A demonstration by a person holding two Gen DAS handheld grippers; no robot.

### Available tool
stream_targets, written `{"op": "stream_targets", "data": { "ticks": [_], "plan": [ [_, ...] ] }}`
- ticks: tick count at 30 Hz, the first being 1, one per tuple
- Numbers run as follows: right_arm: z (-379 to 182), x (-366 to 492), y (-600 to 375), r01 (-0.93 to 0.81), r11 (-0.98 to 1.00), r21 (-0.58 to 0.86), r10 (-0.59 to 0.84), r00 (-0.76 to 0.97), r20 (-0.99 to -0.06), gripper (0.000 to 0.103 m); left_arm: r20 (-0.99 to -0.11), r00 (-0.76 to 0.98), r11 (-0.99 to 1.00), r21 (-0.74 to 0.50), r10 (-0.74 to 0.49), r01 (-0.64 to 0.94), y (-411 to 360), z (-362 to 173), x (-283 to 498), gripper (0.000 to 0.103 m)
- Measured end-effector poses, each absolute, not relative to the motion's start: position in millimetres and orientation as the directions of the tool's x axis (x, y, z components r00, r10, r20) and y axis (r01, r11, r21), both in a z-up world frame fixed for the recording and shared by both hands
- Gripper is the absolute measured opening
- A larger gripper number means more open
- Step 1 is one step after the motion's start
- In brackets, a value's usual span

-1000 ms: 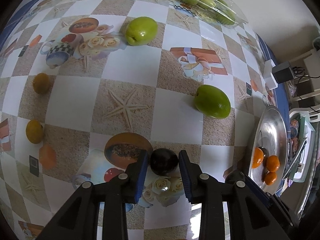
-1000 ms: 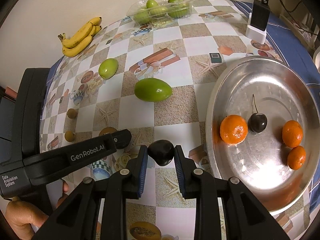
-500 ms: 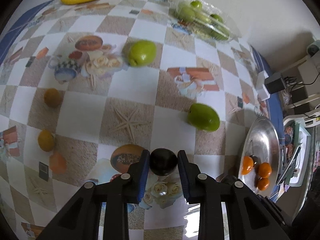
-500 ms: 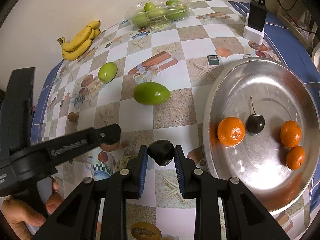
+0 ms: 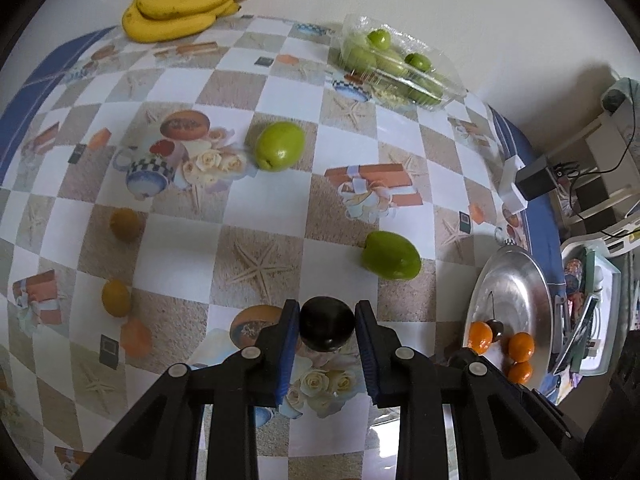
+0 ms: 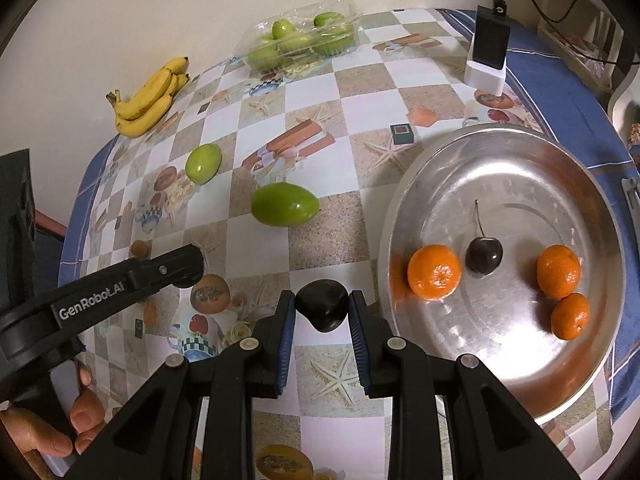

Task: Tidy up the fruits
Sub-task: 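Carry both dark cherries over the steel plate and open both grippers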

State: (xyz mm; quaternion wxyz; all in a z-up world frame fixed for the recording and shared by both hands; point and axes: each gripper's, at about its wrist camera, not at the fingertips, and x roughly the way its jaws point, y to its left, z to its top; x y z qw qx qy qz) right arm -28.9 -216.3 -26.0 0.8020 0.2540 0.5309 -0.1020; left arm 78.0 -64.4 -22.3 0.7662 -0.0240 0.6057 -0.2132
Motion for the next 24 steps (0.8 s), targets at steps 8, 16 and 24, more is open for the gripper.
{"op": "stream_targets", "data": {
  "ticks": [8,16,24],
  "plan": [
    [-16,-39,-240,0.488,0.831,0.267,0.034,0.435,-0.9,0.028,-0.905,0.215,0.896,-0.281,-0.367,0.344,-78,-5,69,0.03],
    [-8,-53,-271,0.562,0.789,0.248,-0.039,0.448,-0.893,0.028,-0.897,0.239,0.868,-0.245,-0.372,0.432,-107,7,48,0.03],
    [-9,-66,-300,0.621,0.738,0.263,-0.065,0.453,-0.889,0.028,-0.888,0.23,0.82,-0.232,-0.398,0.523,-139,8,26,0.03]
  ]
}}
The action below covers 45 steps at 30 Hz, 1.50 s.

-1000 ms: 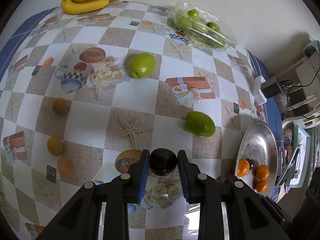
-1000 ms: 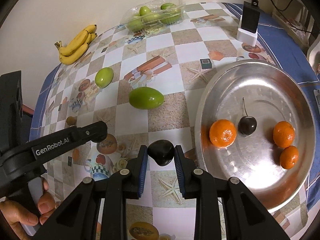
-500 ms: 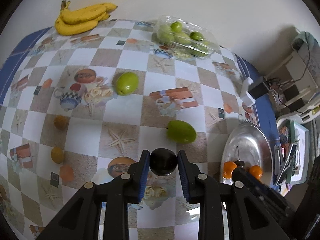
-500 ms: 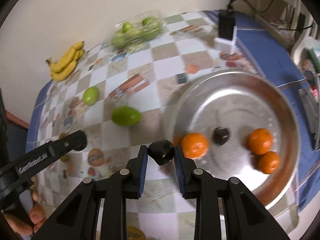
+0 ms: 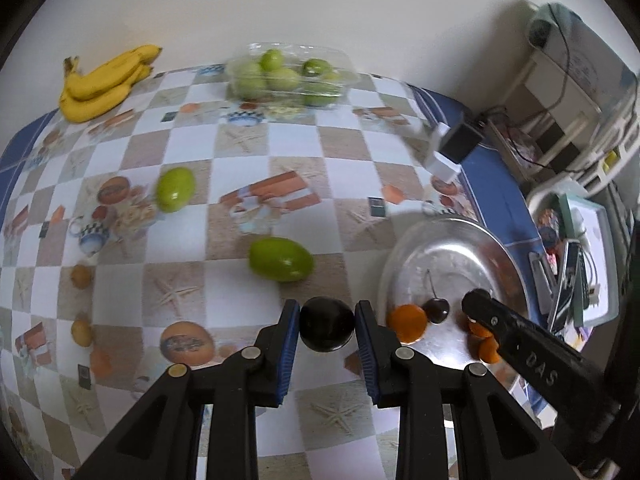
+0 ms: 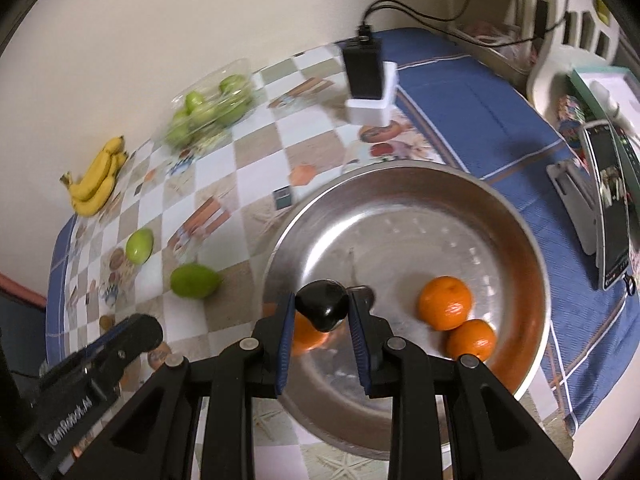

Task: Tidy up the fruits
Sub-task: 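Carry both dark cherries over the steel plate and open both grippers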

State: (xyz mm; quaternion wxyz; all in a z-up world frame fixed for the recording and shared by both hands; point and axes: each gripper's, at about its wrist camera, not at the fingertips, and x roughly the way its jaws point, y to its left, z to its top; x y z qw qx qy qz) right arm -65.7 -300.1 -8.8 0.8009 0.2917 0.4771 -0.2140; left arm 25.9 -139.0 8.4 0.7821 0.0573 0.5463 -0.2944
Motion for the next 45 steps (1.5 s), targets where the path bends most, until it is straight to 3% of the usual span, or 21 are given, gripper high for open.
{"op": "stream_targets", "data": {
  "ticks": [25,45],
  "plan": [
    [-22,-62,-345,0.704,0.696,0.142,-0.196,0.377,-0.905,0.028,-0.861,0.23,0.723,-0.203,-0.453,0.661,-211,-12,21,0.031],
    [-40,-53,-367,0.712,0.695,0.099,-0.189,0.314,-0.93,0.028,-0.901,0.236,0.685,-0.087,-0.363,0.723,-259,-38,18,0.031]
  ]
}}
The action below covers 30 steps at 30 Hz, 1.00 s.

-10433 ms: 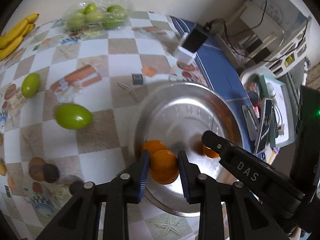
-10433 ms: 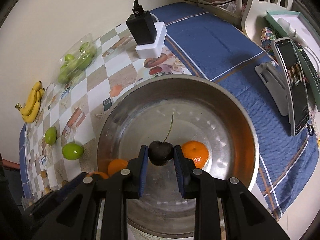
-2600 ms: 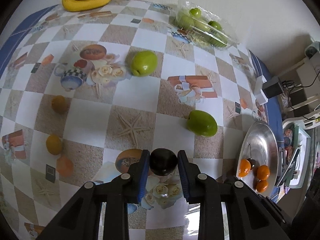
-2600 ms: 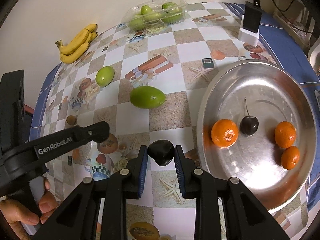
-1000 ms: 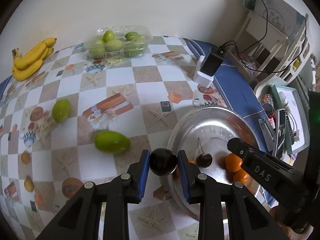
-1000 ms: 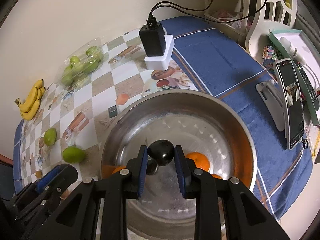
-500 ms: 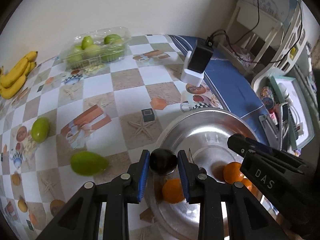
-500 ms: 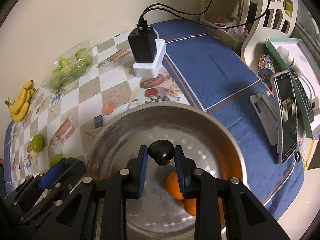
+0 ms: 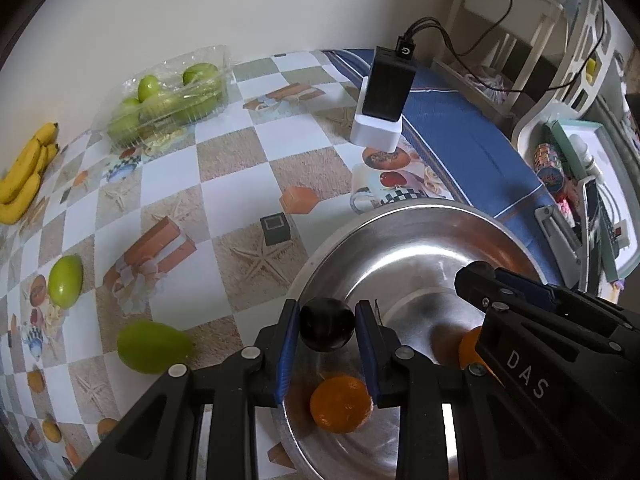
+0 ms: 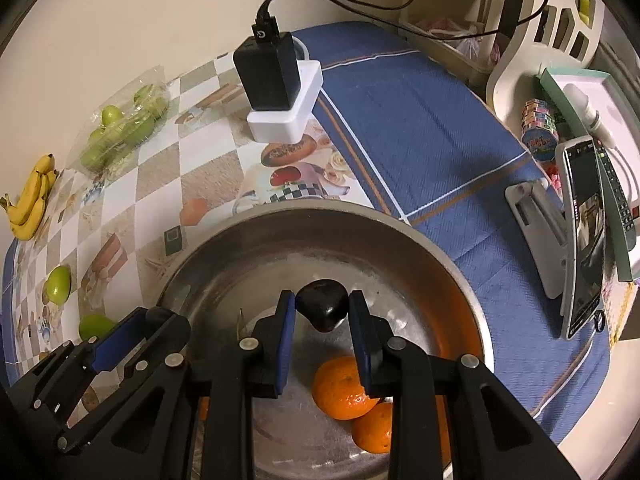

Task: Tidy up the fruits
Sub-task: 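Carry both dark cherries over the steel plate and open both grippers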

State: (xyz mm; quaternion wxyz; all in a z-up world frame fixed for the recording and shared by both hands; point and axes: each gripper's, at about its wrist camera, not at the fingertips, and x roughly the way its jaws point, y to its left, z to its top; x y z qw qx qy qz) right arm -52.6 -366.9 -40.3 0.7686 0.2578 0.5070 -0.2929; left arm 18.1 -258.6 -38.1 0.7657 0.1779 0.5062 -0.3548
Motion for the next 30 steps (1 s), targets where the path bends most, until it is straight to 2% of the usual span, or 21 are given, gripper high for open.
{"op": "stream_targets", "data": {
  "ticks": [19,23,30],
  "plan": [
    [-44,-55,-368,0.72,0.684,0.119,-0.169,0.315,-0.934,0.029,-0.907,0.226,0.686,-0.088,-0.355,0.722,-260,-39,16,0.032],
    [-42,-56,-369,0.726,0.678,0.113,-0.177,0.31,-0.934,0.038,-0.906,0.226,0.689,-0.092,-0.357,0.718,-259,-38,17,0.035],
    [-34,-59,-368,0.728,0.677,0.111,-0.189,0.318,-0.929,0.043,-0.899,0.225,0.704,-0.118,-0.375,0.7,-253,-32,18,0.042]
  ]
}}
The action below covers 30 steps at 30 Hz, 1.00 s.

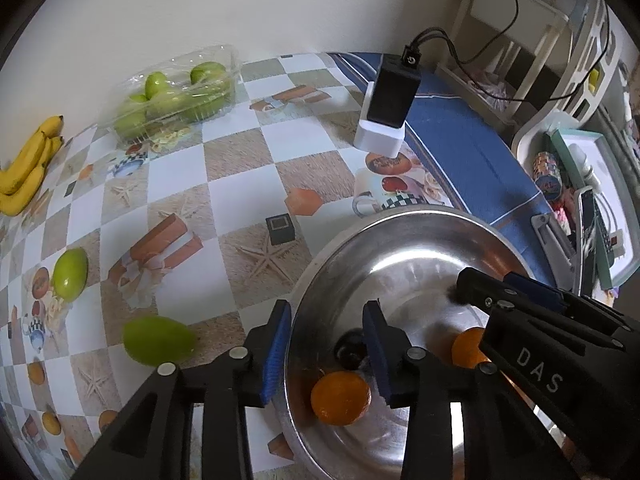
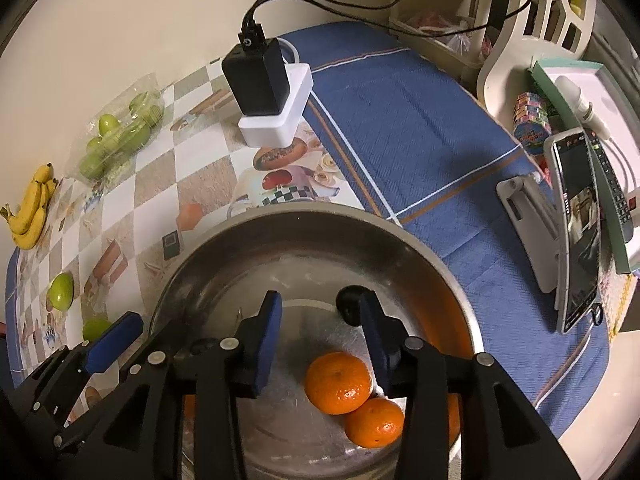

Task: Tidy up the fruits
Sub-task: 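Carry both dark cherries over the steel plate and open both grippers, then withdraw both open grippers from the plate toward the remaining fruits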

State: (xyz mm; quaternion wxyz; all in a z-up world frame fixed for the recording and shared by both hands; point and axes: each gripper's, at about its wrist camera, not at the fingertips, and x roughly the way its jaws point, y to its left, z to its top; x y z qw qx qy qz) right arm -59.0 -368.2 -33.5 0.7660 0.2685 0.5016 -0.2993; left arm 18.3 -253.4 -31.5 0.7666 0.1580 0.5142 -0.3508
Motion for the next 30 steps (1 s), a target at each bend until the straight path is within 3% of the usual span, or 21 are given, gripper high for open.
{"op": "stream_targets", "data": {
  "ticks": [13,25,27,30],
  "plan": [
    [-31,-61,-361,0.707,0.692,0.145,-0.148,0.335,-0.93,0.046,-0.926,0.259,0.813,-0.08,-0.274,0.576,-219,-29,36,0.048],
    [-39,-58,-350,0.695,0.702,0.155,-0.113,0.324,-0.939,0.046,-0.947,0.283,0.905,-0.015,-0.149,0.425,-179,-39,52,0.079],
    [-39,-60,-349,0.7,0.695,0.166,-0.109,0.331,-0.937,0.047,-0.946,0.295,0.908,0.001,-0.135,0.419,-177,-39,50,0.09],
    [-38,-60,-347,0.698,0.7,0.152,-0.123,0.328,-0.937,0.059,-0.948,0.286,0.913,-0.01,-0.138,0.407,-172,-39,51,0.094]
  ]
}}
